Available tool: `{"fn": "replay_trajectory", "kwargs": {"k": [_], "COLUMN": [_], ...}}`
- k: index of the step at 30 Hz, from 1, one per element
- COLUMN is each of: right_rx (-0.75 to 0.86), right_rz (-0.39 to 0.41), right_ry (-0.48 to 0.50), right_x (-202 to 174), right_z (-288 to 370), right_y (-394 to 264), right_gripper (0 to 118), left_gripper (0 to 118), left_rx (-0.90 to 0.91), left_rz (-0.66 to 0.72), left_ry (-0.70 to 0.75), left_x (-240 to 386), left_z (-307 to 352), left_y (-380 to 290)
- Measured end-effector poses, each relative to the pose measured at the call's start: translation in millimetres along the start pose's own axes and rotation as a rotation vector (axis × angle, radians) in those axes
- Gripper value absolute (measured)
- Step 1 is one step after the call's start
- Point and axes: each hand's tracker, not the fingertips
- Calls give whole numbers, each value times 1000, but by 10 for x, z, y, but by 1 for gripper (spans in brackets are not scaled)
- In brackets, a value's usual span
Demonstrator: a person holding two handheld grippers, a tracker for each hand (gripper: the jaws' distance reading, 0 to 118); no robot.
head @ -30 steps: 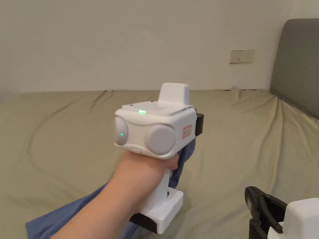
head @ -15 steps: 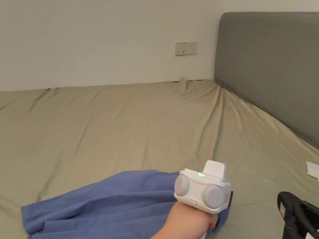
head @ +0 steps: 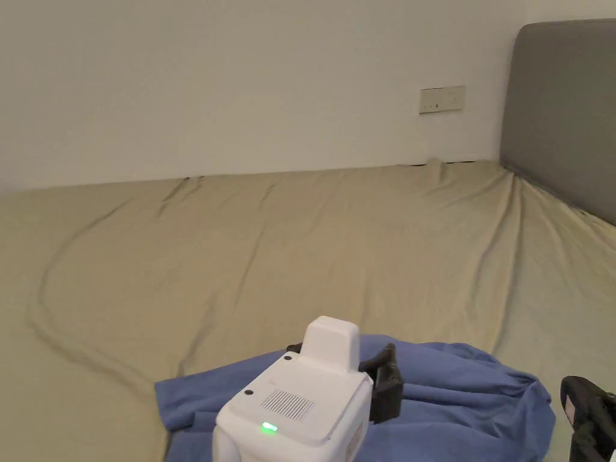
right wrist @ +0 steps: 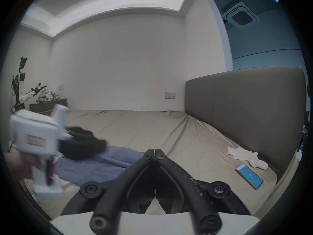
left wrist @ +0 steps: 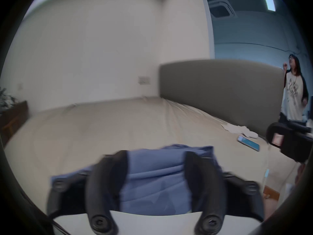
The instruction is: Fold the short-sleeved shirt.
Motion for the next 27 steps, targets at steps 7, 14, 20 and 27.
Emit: {"fn": "replay_trajectory", "kwargs": {"k": [7,14,20,27], "right_rx": [-5,-35,-63,-107], "right_rz": [11,34,67,77], "right_ry": [82,146,157,123], "right_x": [-541,-862,-879,-711], "right_z": [-358,-473,-515,-630], "right_y": [4,-2,-26,-92], "right_gripper": [1,1,1,1], "left_gripper": [0,0,0,63], "left_rx": [14,-101,-122,-304], "left_rz": [114,192,241,195], "left_ry": [378,441,367,267], "left_x": [-1029,-1458,-1636,-2231], "left_z": [1406,1709,1187,-283], "left_y": [-402,-836,-742,-607]}}
